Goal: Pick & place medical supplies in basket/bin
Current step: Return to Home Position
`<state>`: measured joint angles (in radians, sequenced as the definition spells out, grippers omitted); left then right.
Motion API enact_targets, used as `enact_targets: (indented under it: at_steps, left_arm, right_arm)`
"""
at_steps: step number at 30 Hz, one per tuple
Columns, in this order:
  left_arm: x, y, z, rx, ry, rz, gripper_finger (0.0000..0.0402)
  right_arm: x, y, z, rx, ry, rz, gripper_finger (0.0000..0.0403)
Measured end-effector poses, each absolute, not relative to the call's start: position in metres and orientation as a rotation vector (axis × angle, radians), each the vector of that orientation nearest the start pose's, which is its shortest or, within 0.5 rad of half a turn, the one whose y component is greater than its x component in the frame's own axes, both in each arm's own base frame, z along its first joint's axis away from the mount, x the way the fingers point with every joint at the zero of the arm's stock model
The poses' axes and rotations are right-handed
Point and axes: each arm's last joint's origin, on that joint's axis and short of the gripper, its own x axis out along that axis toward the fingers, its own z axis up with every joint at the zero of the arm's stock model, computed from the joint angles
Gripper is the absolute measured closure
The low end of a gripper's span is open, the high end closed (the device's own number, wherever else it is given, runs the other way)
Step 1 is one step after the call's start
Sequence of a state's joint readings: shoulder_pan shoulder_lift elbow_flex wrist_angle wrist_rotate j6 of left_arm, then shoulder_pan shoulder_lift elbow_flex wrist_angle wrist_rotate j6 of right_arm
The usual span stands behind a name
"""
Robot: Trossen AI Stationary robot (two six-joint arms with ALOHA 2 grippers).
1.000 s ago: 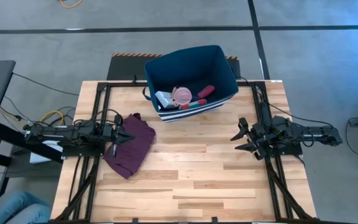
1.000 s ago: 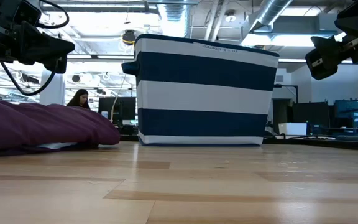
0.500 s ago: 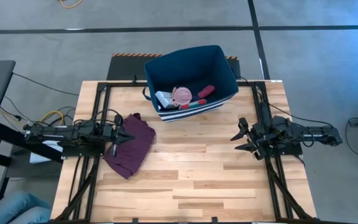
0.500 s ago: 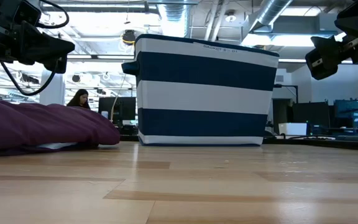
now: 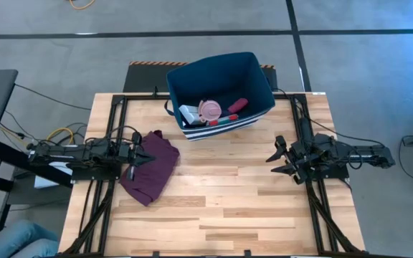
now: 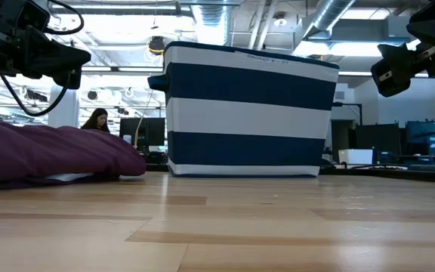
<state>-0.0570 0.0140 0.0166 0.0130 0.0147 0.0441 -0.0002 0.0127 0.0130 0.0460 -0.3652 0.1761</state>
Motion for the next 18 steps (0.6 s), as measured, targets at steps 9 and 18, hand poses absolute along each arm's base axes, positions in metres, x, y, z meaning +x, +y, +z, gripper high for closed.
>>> enact_targets:
  at_steps: [9,18]
  left_arm:
    - [0.0974,-0.0060,0.1693,0.044,-0.017,-0.072,0.0401]
    - [0.0974,-0.0060,0.1693,0.044,-0.017,-0.071,0.0401]
  right_arm:
    - [0.0957,0.0103,0.1713,0.166,-0.014,0.368,0.0218]
    - [0.0957,0.0103,0.1712,0.166,-0.013,0.368,0.0221]
